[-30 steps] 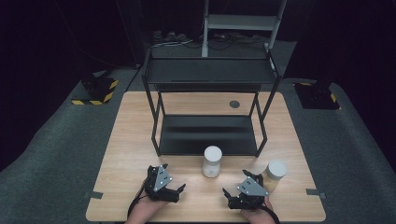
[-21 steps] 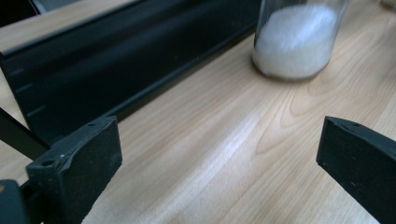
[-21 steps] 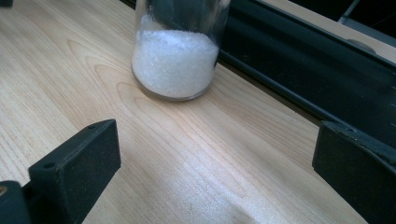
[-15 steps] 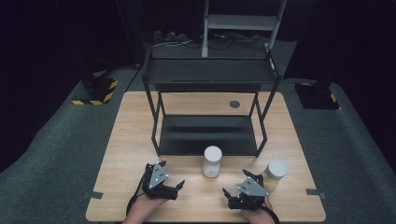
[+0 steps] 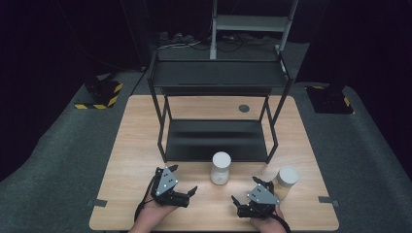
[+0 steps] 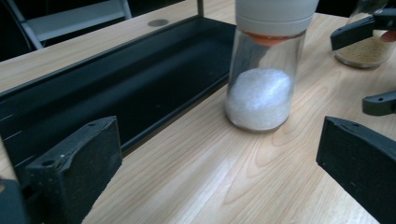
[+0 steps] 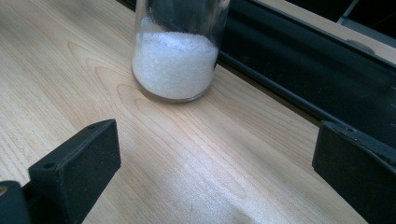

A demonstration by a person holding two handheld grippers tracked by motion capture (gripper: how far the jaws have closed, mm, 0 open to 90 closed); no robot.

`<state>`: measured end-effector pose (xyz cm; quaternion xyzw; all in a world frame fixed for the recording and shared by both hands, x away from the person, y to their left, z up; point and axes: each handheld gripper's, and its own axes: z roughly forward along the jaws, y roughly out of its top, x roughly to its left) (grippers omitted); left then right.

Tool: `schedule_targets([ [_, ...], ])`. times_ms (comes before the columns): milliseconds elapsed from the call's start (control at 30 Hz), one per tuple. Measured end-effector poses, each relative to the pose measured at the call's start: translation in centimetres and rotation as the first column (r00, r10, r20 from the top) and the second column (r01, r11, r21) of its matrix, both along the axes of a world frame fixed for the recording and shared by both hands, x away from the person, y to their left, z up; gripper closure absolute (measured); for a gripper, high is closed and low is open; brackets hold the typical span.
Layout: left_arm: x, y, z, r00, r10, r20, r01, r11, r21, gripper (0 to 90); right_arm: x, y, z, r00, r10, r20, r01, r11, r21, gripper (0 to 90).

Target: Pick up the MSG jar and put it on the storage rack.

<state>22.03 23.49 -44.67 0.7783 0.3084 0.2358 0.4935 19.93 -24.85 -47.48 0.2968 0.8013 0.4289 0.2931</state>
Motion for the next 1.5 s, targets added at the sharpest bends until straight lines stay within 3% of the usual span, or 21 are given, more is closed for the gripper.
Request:
schedule_targets([
  [600,1.7,-2.1,1.8,0.9985,-0.054,0.011,0.055,0.9961,-0.069,0.3,0.1,-0.1,0.0,1.0,-0.007,-0.006,0.007,0.9999,0.011,0.4],
  [1067,3.2,-3.6,2.6,0.9965,-0.079,0.029,0.081,0.9937,-0.077,0.3,0.1,0.0,0.0,1.0,-0.006,-0.006,0.006,0.9999,0.012,0.4],
  [1500,4.7,-5.2,2.4,0.9935,-0.11,0.029,0.112,0.9915,-0.067,0.3,0.1,-0.1,0.0,1.0,-0.003,-0.008,0.003,0.9999,0.015,0.4],
])
